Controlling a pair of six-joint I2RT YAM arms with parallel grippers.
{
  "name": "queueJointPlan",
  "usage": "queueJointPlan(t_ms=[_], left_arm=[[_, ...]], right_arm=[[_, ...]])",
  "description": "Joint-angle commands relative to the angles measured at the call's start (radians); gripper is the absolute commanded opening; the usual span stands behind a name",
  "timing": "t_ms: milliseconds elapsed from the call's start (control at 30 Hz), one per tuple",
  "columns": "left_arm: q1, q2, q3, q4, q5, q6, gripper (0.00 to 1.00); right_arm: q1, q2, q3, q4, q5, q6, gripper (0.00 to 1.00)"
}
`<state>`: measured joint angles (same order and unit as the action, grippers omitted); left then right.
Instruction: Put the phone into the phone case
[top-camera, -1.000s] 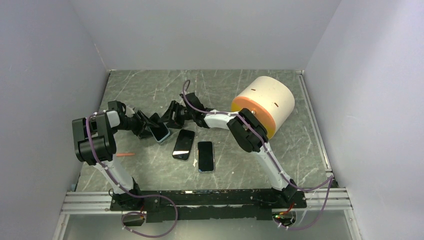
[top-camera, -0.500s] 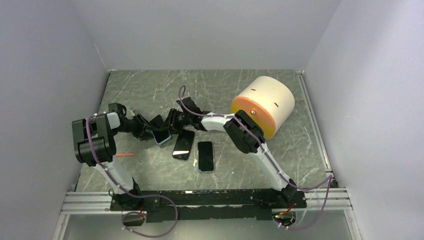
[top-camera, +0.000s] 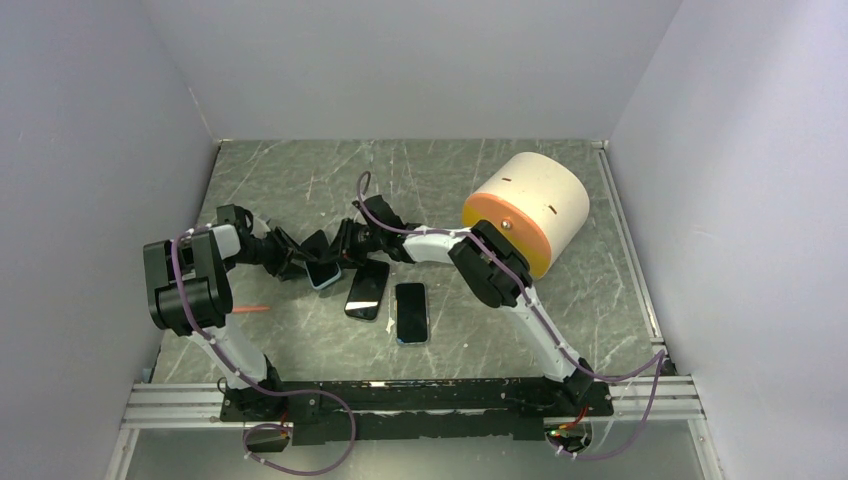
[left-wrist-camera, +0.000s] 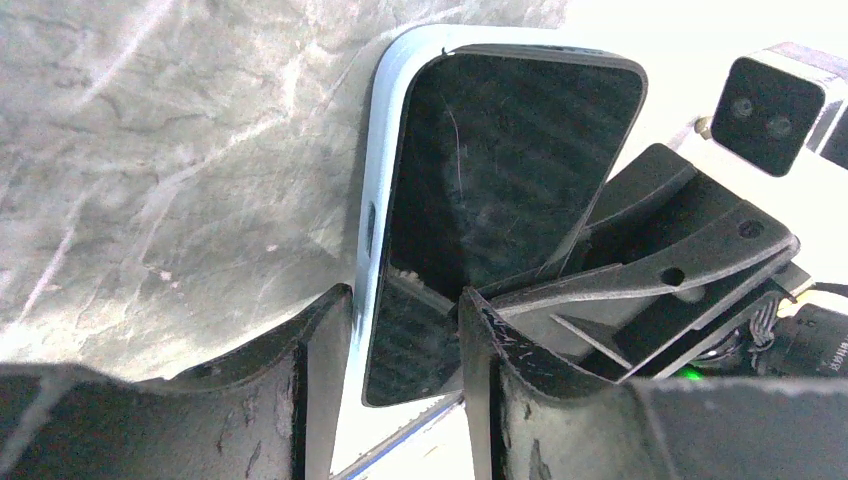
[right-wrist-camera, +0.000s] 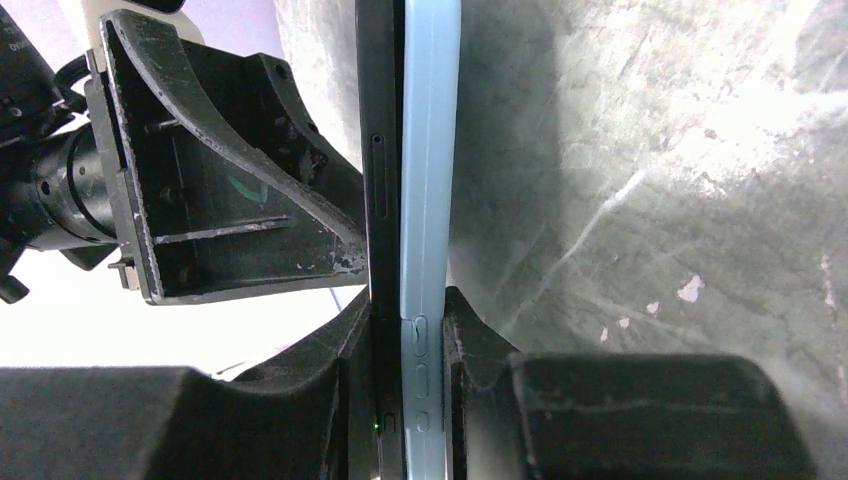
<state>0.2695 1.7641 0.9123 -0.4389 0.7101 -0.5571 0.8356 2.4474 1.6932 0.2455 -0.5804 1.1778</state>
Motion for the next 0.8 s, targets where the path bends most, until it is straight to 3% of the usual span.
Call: queueJointPlan(t_ms=[0,67,167,333,500,600,767], left_arm=[[-0.023,-0.029,0.011,-0.034,0.017,0.02,0.47],[-0.022,-0.009,0.013,-0.044,0.015,0.026,0.45],[-0.017,0.011,0.009,-0.044,0.017,0.03,0.42],[-0.013,-0.008,0.01,-0.029,0.007,0.022,0.42],[-0.013,0.009,0.01,-0.035,0.007,0.026,0.41],[-0.013,0.011,0.01,-0.034,0.004,0.024,0.41],[-0.011,0.014,0.013,-0.04,-0.001,0.028,0.41]], right_arm=[[0.033,-0.11,0.059,0.006,-0.02,-0.055,0.01],[0.031,-0.111,0.056,0.045,-0.057,-0.039,0.29],[0.024,-0.146,-0.024,0.178,-0.073,0.016,0.41],[0.019,-0.151,-0.018,0.135,-0.077,-0.01,0.44],[0.017,-0.154,-0.057,0.236,-0.088,0.041,0.51],[0.016,-0.157,-0.062,0.247,-0.09,0.045,0.5],[0.009,-0.163,-0.086,0.309,-0.099,0.078,0.38]])
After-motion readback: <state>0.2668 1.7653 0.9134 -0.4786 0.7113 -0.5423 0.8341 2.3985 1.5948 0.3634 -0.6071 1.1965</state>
